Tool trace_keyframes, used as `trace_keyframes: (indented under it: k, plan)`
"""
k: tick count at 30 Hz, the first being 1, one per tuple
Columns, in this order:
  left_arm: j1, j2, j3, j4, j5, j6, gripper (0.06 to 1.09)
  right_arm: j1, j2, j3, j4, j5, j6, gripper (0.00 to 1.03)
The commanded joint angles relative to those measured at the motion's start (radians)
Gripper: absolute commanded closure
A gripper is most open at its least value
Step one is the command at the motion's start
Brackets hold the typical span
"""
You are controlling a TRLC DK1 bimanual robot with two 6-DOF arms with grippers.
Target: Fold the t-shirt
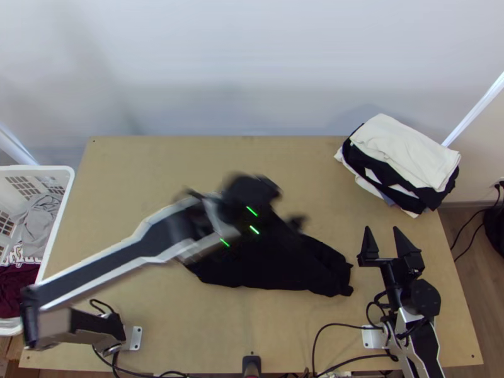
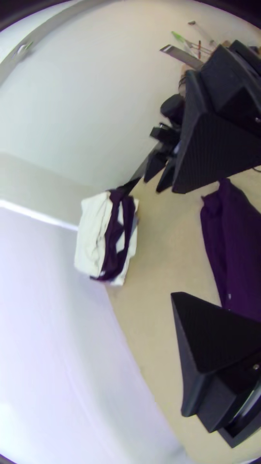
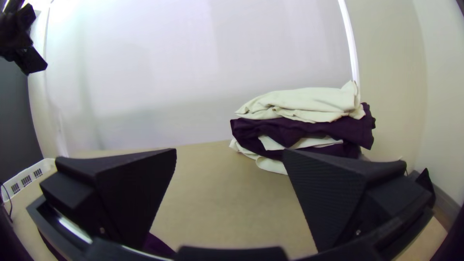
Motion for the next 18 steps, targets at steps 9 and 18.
trace_keyframes:
  k: [9, 18]
  plan:
    - [0.41, -0.234, -0.145, -0.149, 0.023, 0.05, 0.1, 0.002, -0.009, -0.009, -0.015, 0.002, 0.013, 0.04]
    - [0.669, -0.367, -0.329, -0.26, 0.149, 0.05, 0.1, 0.002, -0.009, -0.009, -0.013, 0.002, 0.013, 0.04]
